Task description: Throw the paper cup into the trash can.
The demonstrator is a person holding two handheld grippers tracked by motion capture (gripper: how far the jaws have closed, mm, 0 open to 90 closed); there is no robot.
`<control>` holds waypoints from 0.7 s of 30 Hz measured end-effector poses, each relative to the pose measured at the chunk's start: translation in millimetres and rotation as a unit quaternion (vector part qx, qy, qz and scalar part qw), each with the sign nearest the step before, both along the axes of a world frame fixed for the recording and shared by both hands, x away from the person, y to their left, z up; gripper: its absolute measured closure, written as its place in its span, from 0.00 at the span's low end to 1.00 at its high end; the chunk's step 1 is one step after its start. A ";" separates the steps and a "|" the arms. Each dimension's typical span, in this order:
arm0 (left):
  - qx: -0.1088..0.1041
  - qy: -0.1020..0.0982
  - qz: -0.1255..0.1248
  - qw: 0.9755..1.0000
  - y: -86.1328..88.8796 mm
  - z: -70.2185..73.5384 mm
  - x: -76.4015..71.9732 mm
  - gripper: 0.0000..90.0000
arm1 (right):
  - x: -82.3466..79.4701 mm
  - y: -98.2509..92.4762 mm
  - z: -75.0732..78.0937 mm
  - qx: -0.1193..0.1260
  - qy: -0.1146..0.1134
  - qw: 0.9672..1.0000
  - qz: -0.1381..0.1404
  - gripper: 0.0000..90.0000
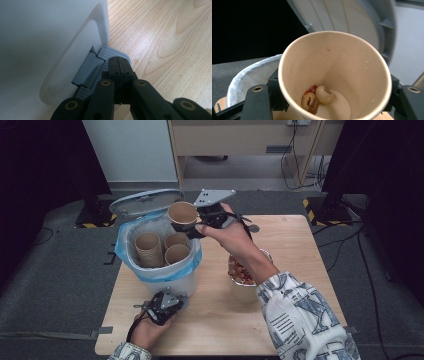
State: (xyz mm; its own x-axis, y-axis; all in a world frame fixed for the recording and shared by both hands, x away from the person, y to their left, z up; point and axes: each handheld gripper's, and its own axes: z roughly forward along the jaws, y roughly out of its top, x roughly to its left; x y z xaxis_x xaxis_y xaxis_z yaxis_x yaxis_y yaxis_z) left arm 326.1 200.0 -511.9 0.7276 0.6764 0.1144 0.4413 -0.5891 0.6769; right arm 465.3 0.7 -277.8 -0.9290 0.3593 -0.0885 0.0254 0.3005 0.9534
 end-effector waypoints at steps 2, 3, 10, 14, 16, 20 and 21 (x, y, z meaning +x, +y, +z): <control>0.001 0.000 0.000 1.000 -0.1 0.1 -0.1 1.00 | -0.3 3.1 -1.9 -0.001 0.001 1.000 0.004 0.34; 0.000 0.000 0.000 1.000 0.0 0.0 0.0 1.00 | -0.7 5.0 -3.1 -0.001 0.004 1.000 0.005 0.34; -0.001 0.000 -0.001 1.000 0.3 0.0 0.3 1.00 | -2.2 14.1 -8.9 -0.005 0.008 1.000 0.012 0.34; -0.001 0.001 -0.001 1.000 0.3 -0.1 0.3 1.00 | -2.1 18.1 -11.2 -0.007 0.008 1.000 0.012 0.34; -0.001 0.000 -0.001 1.000 0.3 -0.1 0.2 1.00 | -1.7 19.5 -12.1 -0.009 0.008 1.000 0.012 0.34; 0.000 0.000 -0.001 1.000 0.1 -0.1 0.1 1.00 | 1.3 23.6 -15.5 -0.011 0.007 1.000 0.010 0.34; 0.000 0.000 -0.001 1.000 0.1 -0.1 0.1 1.00 | 2.2 24.4 -16.5 -0.012 0.007 1.000 0.009 0.34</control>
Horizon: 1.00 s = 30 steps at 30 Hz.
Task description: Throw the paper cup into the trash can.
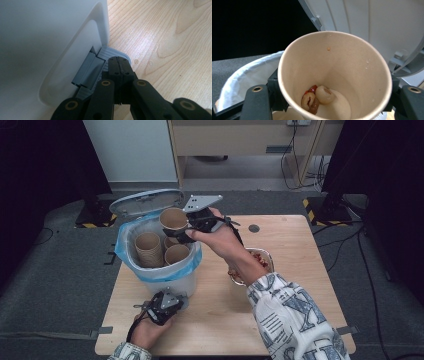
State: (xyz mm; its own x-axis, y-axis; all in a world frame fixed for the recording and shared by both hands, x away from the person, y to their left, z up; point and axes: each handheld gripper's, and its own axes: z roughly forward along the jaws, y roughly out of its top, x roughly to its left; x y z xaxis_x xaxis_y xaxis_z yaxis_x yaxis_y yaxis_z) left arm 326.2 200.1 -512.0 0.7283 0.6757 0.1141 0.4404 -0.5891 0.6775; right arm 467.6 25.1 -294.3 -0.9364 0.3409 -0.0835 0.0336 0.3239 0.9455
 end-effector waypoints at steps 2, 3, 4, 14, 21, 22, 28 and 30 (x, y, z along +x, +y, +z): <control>0.000 0.000 0.000 1.000 -0.1 0.0 -0.1 1.00 | 2.4 1.7 -2.5 -0.004 0.001 1.000 -0.002 0.34; 0.001 0.000 0.000 1.000 -0.2 0.1 -0.1 1.00 | 3.6 2.8 -3.9 -0.005 -0.001 1.000 -0.005 0.33; 0.001 0.000 0.000 1.000 -0.3 0.0 -0.2 1.00 | 4.9 3.7 -5.2 -0.005 -0.001 1.000 -0.005 0.33; 0.000 0.000 -0.001 1.000 0.0 -0.1 -0.2 1.00 | 15.8 20.4 -18.1 -0.022 -0.004 1.000 -0.011 0.29; 0.001 0.000 -0.001 1.000 0.1 0.1 -0.2 1.00 | 16.5 23.7 -23.7 -0.028 -0.008 0.999 -0.019 0.20; 0.001 0.000 -0.001 1.000 0.1 0.2 -0.2 1.00 | 16.7 22.6 -23.5 -0.024 -0.006 0.999 -0.021 0.20; 0.000 -0.001 -0.001 1.000 0.1 -0.1 0.0 1.00 | 14.7 21.2 -21.5 -0.017 -0.011 1.000 -0.018 0.18; 0.001 0.000 -0.001 1.000 0.1 0.2 -0.1 1.00 | 14.0 20.7 -21.8 -0.017 -0.010 1.000 -0.017 0.18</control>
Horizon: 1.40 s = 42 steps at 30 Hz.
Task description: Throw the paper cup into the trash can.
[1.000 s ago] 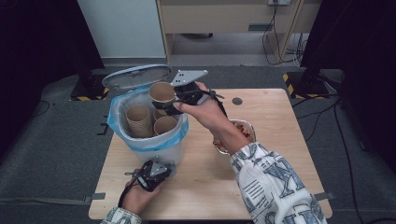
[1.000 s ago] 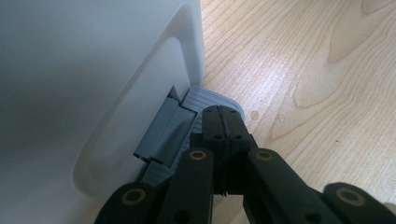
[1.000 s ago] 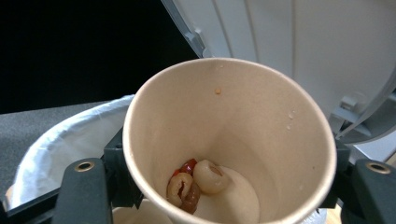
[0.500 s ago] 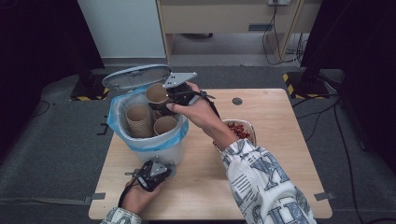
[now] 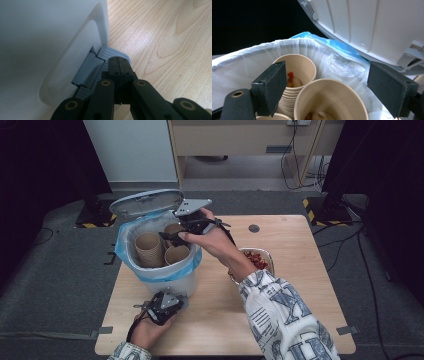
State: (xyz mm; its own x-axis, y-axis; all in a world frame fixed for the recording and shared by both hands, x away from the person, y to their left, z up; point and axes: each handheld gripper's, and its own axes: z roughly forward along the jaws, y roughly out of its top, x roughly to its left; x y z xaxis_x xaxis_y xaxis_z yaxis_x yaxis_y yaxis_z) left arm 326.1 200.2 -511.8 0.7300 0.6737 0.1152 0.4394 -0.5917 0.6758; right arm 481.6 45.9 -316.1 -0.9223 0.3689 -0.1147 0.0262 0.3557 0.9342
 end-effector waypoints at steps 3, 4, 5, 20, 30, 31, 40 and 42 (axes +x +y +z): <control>0.000 0.000 0.000 1.000 0.0 0.0 0.0 1.00 | -0.5 -0.8 -0.3 0.005 0.008 1.000 -0.001 0.18; 0.000 0.000 0.000 1.000 0.0 0.0 -0.1 1.00 | -0.5 -0.8 -0.4 0.007 0.009 1.000 -0.002 0.18; 0.000 0.000 0.000 1.000 0.0 0.0 -0.1 1.00 | -0.6 -1.1 -0.3 0.009 0.011 1.000 -0.004 0.18; -0.001 0.001 0.000 1.000 0.2 0.0 0.1 1.00 | 1.0 -13.3 1.8 0.020 0.028 0.999 -0.020 0.17; -0.001 0.001 0.000 1.000 0.4 -0.1 0.3 1.00 | 1.5 -25.2 1.8 0.027 0.036 0.999 -0.031 0.15; -0.001 0.001 0.000 1.000 0.3 -0.1 0.2 1.00 | 1.5 -26.3 1.7 0.028 0.037 0.998 -0.032 0.15; -0.001 0.002 0.001 1.000 0.3 0.2 0.2 1.00 | 2.7 -40.6 0.9 0.035 0.040 0.998 -0.043 0.14; -0.002 0.002 0.001 1.000 0.4 0.2 0.2 1.00 | 3.1 -43.5 0.7 0.036 0.043 0.997 -0.047 0.14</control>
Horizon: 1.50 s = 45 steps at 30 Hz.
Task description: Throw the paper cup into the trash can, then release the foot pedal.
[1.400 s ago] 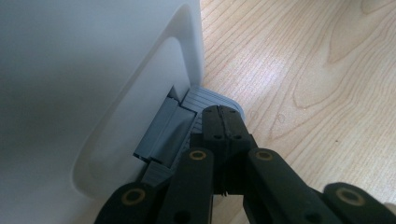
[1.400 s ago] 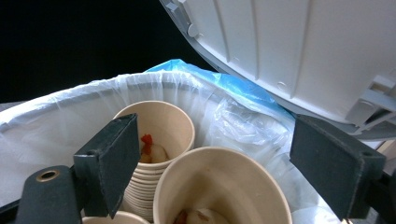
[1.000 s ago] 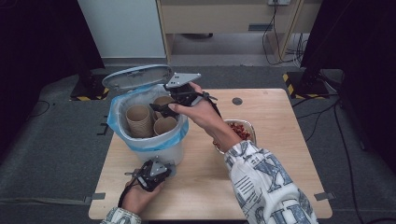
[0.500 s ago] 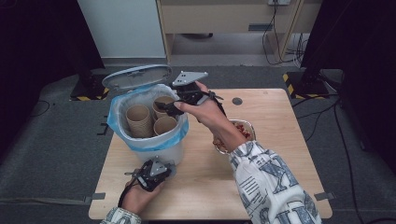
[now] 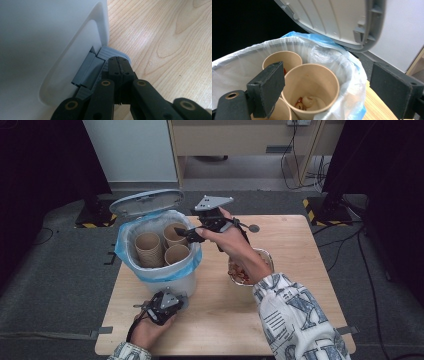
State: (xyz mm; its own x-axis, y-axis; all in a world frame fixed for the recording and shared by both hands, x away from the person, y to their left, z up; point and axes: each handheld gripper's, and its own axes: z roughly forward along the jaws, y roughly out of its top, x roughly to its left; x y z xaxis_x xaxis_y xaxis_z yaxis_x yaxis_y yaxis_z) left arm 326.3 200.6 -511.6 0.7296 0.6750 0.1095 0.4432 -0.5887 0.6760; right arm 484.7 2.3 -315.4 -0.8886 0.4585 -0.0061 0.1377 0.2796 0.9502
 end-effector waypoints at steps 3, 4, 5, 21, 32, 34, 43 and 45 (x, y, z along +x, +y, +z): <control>0.000 0.000 0.000 1.000 0.1 0.0 0.0 1.00 | 0.8 -4.1 -0.7 0.001 0.005 1.000 -0.003 0.14; -0.001 0.000 0.000 1.000 0.1 0.0 0.1 1.00 | 1.2 -5.7 -1.1 0.000 0.006 1.000 -0.004 0.14; 0.000 0.000 0.000 1.000 0.1 0.0 0.0 1.00 | 1.7 -7.6 -1.5 0.000 0.007 1.000 -0.007 0.14; 0.000 0.000 0.000 1.000 0.1 0.0 0.0 1.00 | 6.1 -34.7 -3.7 0.003 0.009 0.999 -0.033 0.13; -0.001 -0.001 0.000 1.000 0.0 -0.4 0.0 1.00 | 8.5 -55.3 -8.4 -0.002 0.011 0.999 -0.051 0.13; -0.002 -0.001 0.000 1.000 0.0 -0.4 0.1 1.00 | 8.9 -59.8 -8.4 -0.002 0.010 0.998 -0.055 0.13; -0.002 -0.001 0.001 1.000 0.1 -0.4 0.1 1.00 | 9.8 -85.4 -9.1 -0.002 0.008 0.997 -0.078 0.13; -0.002 -0.001 0.001 1.000 0.0 -0.4 0.1 1.00 | 9.9 -91.2 -10.0 -0.002 0.009 0.997 -0.083 0.13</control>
State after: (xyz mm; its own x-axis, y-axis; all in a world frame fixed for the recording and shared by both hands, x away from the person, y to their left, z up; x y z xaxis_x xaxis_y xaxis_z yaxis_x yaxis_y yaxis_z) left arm 326.4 200.6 -512.0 0.7280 0.6769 0.1088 0.4428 -0.5854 0.6792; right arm 494.7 -88.8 -325.5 -0.8004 0.5994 0.0071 0.1989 0.2544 0.9464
